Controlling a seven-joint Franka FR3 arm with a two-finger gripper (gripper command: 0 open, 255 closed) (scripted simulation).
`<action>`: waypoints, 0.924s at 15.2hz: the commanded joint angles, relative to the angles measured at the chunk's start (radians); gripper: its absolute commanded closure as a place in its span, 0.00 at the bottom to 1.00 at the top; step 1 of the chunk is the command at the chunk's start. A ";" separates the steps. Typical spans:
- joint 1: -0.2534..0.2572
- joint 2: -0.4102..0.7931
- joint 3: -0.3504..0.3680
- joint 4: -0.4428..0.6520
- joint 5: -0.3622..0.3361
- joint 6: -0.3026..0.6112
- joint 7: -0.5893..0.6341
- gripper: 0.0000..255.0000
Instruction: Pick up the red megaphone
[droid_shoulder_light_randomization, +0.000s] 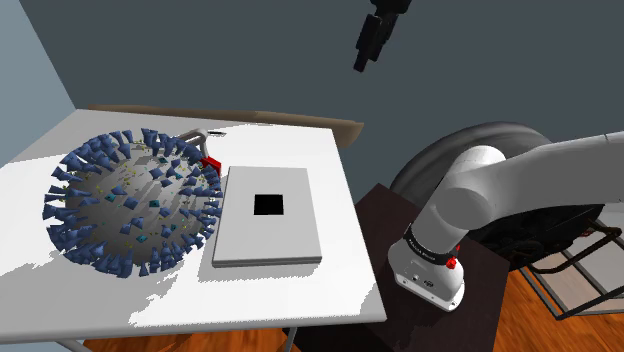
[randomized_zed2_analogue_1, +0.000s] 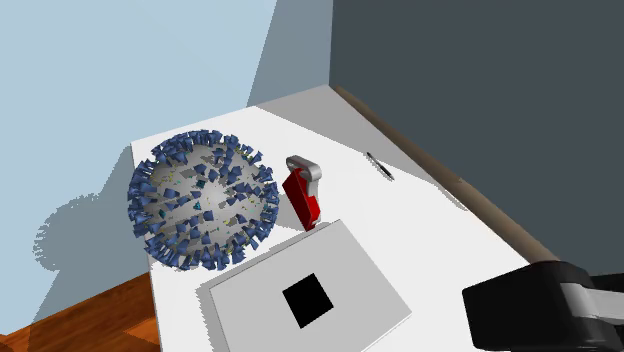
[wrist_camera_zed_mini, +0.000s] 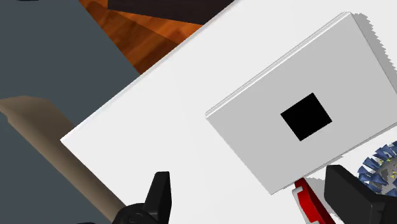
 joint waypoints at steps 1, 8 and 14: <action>0.000 0.000 0.000 0.000 0.000 0.000 0.000 0.00; 0.048 0.204 0.005 0.013 0.041 0.188 -0.065 0.00; 0.088 0.399 0.016 0.072 0.077 0.320 -0.125 0.00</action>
